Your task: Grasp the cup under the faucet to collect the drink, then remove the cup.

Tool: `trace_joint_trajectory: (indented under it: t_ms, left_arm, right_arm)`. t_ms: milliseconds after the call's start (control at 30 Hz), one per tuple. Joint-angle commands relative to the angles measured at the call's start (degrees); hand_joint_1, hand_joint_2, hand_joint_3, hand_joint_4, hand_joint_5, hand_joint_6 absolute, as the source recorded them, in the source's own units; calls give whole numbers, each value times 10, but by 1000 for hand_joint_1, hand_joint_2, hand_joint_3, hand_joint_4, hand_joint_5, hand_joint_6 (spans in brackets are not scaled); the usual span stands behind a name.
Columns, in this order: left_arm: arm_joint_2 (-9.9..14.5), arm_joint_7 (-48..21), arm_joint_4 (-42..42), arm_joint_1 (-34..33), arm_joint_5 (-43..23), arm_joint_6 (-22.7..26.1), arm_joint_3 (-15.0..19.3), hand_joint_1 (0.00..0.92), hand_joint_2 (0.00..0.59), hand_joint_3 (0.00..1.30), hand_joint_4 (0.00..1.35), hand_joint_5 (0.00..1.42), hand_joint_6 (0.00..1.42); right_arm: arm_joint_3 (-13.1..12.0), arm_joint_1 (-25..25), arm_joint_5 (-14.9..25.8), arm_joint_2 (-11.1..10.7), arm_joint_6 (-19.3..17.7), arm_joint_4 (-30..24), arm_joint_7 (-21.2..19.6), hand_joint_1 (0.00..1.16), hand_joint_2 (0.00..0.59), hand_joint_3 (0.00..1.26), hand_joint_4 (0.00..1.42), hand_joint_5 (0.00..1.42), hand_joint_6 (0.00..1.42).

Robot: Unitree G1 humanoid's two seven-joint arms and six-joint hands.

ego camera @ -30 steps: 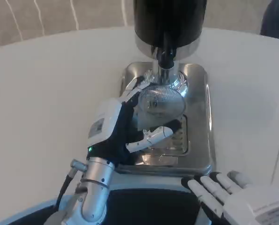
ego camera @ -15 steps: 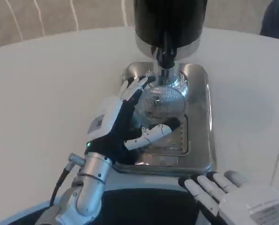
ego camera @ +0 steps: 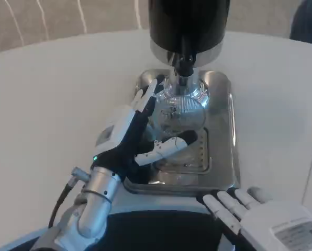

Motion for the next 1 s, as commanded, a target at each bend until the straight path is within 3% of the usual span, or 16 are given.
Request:
trace_joint_trajectory:
  t_ms: [33, 333, 733, 1000]
  left_arm:
    - [21, -19, 4, 36, 1, -6, 0, 111, 20, 0, 0, 0, 0]
    - [49, -25, -10, 63, -17, -32, 21, 108, 22, 0, 0, 0, 0]
    - [94, -33, -65, 121, -65, -86, 88, 108, 27, 0, 0, 15, 6]
    - [115, -57, -88, 149, -87, -91, 123, 110, 29, 0, 0, 23, 18]
  right_arm:
    - [10, -26, -11, 57, 21, -9, -11, 409, 429, 0, 0, 0, 0]
    - [56, -32, -41, 50, 57, -9, -16, 412, 429, 0, 0, 0, 0]
    - [73, -52, -28, 50, 93, -9, -45, 414, 429, 9, 0, 0, 0]
    - [109, -57, -43, 44, 123, -9, -56, 415, 429, 14, 0, 0, 0]
